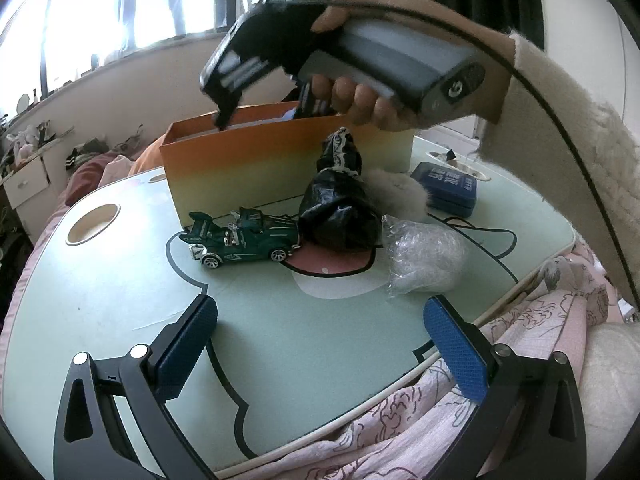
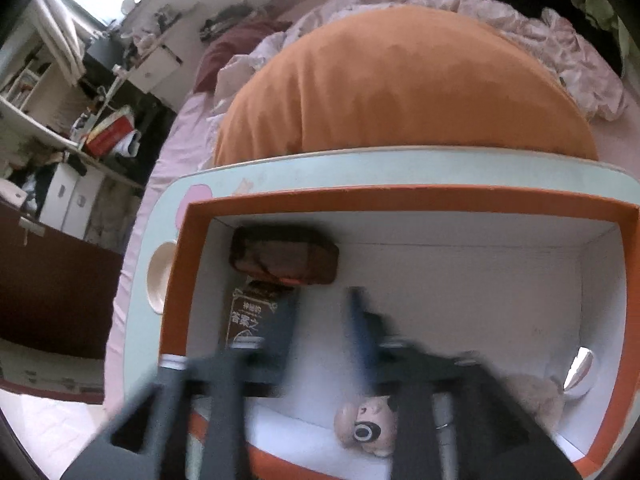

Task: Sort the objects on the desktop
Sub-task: 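Reach into the box and grasp the dark pouch with red clasp with the right gripper, then carry the dark pouch out and set it on the black bag, open right gripper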

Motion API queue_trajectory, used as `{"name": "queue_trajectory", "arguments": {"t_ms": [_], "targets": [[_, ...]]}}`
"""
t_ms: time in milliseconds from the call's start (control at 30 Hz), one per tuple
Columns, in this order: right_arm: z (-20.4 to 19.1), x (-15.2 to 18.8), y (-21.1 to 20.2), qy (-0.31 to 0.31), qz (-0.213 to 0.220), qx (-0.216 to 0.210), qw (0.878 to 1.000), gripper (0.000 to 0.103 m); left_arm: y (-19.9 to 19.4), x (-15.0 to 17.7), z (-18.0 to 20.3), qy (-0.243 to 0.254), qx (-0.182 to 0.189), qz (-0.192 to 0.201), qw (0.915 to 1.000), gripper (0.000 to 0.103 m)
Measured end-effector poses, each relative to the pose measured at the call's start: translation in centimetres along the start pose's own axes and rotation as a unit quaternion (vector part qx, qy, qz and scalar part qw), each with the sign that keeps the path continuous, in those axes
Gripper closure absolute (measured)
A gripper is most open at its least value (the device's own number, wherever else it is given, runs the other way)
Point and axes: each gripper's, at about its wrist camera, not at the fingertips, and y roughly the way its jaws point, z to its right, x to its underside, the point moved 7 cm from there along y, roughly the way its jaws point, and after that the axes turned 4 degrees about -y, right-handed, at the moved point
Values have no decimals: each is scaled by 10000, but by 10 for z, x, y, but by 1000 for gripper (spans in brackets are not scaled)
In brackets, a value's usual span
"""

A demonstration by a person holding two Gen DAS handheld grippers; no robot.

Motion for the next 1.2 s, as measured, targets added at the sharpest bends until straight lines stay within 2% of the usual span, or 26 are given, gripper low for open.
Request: {"name": "queue_trajectory", "arguments": {"t_ms": [100, 167, 333, 500, 567, 600, 667, 700, 767, 867, 933, 1067, 1200], "targets": [[-5, -6, -14, -173, 170, 160, 9996, 40, 0, 0, 1, 2, -1, 1, 10000, 0], [-12, -7, -18, -408, 84, 341, 9986, 34, 0, 0, 0, -2, -4, 1, 10000, 0], [-22, -13, -1, -813, -204, 757, 9936, 34, 0, 0, 1, 3, -3, 1, 10000, 0], [-26, -16, 18, -768, -311, 696, 9941, 34, 1, -1, 1, 6, 7, 6, 10000, 0], [-25, -17, 27, -748, -303, 865, 9930, 34, 1, -1, 1, 8, 12, 8, 10000, 0], [-24, -16, 33, -810, -348, 970, 9914, 34, 1, -2, 1, 7, 16, 4, 10000, 0], [-17, -12, 40, -596, -536, 889, 9928, 35, 1, -3, 2, -1, 34, 5, 10000, 0], [-15, -13, 40, -579, -535, 890, 9929, 40, 1, -3, 2, 5, 31, 6, 10000, 0], [-10, -12, 36, -603, -528, 1025, 9915, 40, 2, -3, 1, 12, 24, 10, 10000, 0], [-2, -11, 31, -566, -441, 945, 9929, 40, 2, -4, 1, 18, 31, 12, 10000, 0], [2, -9, 23, -553, -251, 888, 9942, 42, 3, -4, 0, 18, 32, 10, 10000, 0], [2, -3, -16, -535, 448, 408, 9967, 43, 2, -4, 1, 20, 32, 10, 10000, 0], [3, 13, -67, -624, 1255, 76, 9901, 43, 3, -4, 1, 21, 34, 10, 10000, 0]]}}
